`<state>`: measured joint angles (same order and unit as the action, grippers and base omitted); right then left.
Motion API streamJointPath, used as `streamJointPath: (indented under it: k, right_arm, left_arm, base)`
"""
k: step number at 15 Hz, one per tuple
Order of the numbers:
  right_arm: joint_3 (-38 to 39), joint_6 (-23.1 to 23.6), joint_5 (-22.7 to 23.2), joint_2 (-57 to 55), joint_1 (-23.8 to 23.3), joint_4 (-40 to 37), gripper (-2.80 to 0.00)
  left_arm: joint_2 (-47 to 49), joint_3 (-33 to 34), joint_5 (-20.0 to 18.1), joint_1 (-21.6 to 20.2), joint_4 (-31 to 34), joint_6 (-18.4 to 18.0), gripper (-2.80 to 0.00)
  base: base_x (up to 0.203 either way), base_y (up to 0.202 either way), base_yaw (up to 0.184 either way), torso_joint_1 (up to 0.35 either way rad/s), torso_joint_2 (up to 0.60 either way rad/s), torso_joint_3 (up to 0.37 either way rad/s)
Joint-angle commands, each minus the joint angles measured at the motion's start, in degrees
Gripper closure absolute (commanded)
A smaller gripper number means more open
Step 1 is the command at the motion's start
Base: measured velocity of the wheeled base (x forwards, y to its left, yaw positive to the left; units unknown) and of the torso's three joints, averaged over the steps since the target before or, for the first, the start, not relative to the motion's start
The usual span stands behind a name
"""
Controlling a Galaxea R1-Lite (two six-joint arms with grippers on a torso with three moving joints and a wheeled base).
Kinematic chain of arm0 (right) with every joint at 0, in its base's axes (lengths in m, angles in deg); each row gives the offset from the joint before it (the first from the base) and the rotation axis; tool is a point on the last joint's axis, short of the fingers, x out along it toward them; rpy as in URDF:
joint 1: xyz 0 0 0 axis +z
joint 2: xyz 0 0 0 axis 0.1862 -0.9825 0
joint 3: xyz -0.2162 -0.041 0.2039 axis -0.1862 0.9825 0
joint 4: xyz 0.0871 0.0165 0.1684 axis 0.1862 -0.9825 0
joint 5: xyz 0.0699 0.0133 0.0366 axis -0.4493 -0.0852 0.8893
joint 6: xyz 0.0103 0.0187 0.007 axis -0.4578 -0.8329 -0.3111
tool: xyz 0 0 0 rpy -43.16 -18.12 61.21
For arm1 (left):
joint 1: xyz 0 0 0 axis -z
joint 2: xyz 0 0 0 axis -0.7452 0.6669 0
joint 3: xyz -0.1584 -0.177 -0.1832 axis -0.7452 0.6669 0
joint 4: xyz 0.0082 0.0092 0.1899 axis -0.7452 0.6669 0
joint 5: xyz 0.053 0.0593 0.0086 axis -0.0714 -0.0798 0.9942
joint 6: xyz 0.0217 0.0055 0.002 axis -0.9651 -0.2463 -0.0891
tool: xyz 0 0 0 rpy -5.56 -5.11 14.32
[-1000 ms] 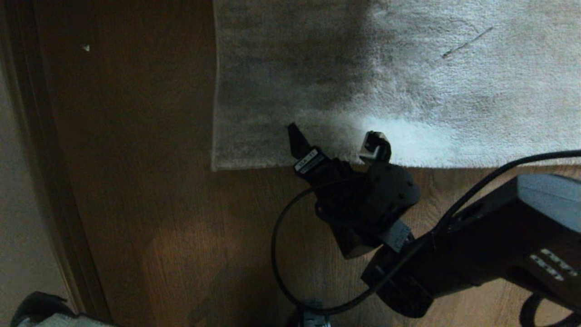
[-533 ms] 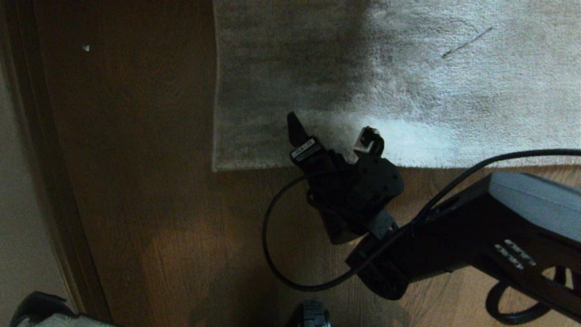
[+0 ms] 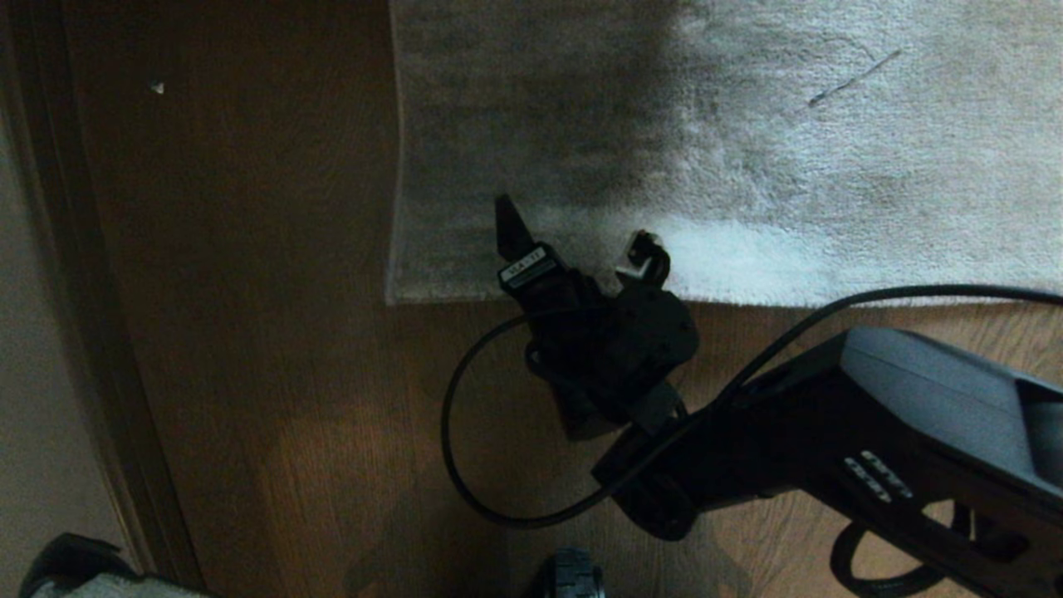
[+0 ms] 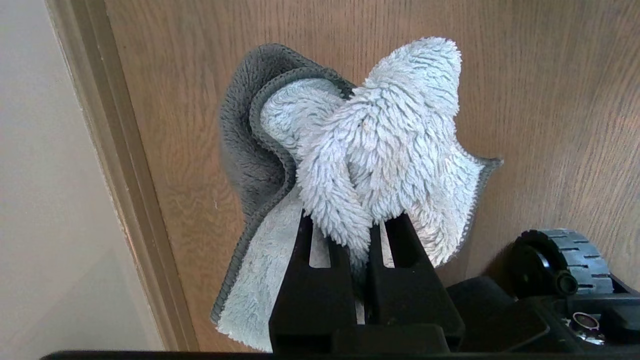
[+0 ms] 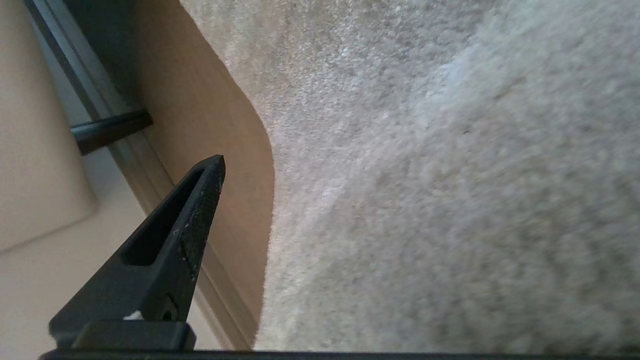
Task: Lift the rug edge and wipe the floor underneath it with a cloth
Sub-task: Lift up the carpet
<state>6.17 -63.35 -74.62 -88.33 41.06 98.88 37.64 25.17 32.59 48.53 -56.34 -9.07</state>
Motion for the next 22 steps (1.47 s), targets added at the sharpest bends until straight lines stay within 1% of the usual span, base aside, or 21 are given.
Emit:
streamJointPath:
  k: [1, 6, 7, 22]
  right_arm:
    - [-0.9, -0.5, -0.2, -0.8, 0.7, 2.7, -2.80]
    - [-0.2, -0.2, -0.5, -1.2, 0.7, 2.7, -2.80]
    - [0.1, -0.2, -0.5, -1.2, 0.7, 2.7, 0.00]
    - [1.4, 0.0, -0.6, 0.0, 0.7, 2.7, 0.00]
  left_arm:
    - [0.0, 0.0, 0.0, 0.0, 0.0, 0.0, 0.00]
    - [0.0, 0.0, 0.1, 0.0, 0.0, 0.0, 0.00]
    - [0.0, 0.0, 0.1, 0.0, 0.0, 0.0, 0.00]
    - [0.0, 0.0, 0.0, 0.0, 0.0, 0.0, 0.00]
  base:
    - [0.000, 0.000, 0.000, 0.000, 0.00, 0.000]
    - [0.000, 0.000, 0.000, 0.000, 0.00, 0.000]
    - [0.000, 0.000, 0.000, 0.000, 0.00, 0.000]
    - [0.000, 0.000, 0.000, 0.000, 0.00, 0.000]
